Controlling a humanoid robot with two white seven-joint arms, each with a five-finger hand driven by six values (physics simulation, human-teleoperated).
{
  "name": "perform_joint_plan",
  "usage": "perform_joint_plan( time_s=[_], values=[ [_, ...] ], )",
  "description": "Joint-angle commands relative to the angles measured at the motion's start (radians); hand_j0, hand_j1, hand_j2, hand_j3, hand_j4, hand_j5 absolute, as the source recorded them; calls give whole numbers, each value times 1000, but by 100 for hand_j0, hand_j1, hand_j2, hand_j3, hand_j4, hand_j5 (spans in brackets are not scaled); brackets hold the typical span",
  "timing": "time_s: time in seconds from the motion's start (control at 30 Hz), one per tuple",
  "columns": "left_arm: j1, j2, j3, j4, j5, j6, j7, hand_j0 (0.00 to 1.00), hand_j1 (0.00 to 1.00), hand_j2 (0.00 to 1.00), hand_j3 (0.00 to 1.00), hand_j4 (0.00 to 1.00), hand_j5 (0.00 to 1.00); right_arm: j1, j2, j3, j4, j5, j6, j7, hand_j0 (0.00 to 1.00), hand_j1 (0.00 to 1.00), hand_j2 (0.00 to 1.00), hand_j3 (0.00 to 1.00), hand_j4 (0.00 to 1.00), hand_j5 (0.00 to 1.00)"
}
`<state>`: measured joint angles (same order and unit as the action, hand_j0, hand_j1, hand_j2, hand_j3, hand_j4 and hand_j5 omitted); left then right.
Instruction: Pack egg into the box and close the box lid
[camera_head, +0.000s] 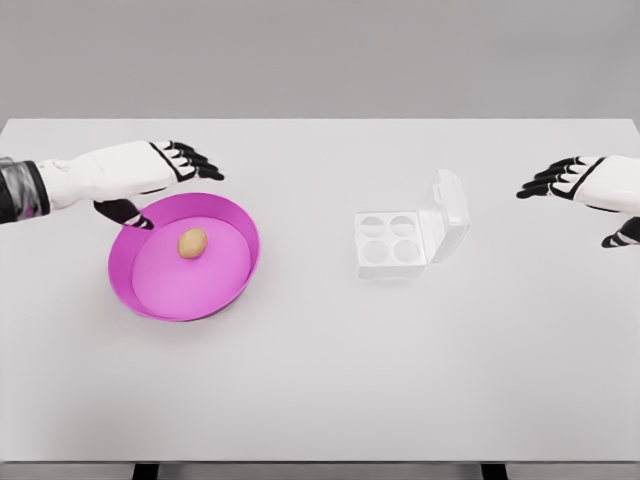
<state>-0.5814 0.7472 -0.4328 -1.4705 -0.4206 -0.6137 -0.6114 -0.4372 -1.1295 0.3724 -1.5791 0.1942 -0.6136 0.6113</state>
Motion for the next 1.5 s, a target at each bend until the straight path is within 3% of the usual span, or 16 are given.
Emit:
perform_joint_plan(
  time_s=[0.0,0.13,0.33,0.57,0.9,1.17,1.47],
  values=[
    [0,15,0,-14,5,3,0,98,98,98,98,98,98,0,-1,-3,-2,-6,3,0,100,100,100,100,100,100],
    [-3,15,-50,-13,9,3,0,97,97,97,97,97,97,0,-1,-1,4,-6,3,0,100,100,100,100,100,100],
    [-11,107,-204,-16,200,3,0,97,97,97,97,97,97,14,-4,-4,-1,-6,3,0,100,100,100,100,100,100],
    [-12,107,-207,-14,197,3,0,97,97,97,97,97,97,14,-7,-3,4,-7,3,0,100,100,100,100,100,100],
    [-12,97,-210,-4,186,158,0,96,96,96,96,96,96,15,2,-4,5,-6,3,0,100,100,100,100,100,100],
    [-15,78,-230,-1,172,173,0,82,82,82,82,82,82,15,7,-6,4,-7,3,0,100,100,100,100,100,100],
    [-17,74,-242,4,169,212,0,81,81,81,81,81,81,15,8,-4,5,-7,3,0,100,100,100,100,100,100]
  ],
)
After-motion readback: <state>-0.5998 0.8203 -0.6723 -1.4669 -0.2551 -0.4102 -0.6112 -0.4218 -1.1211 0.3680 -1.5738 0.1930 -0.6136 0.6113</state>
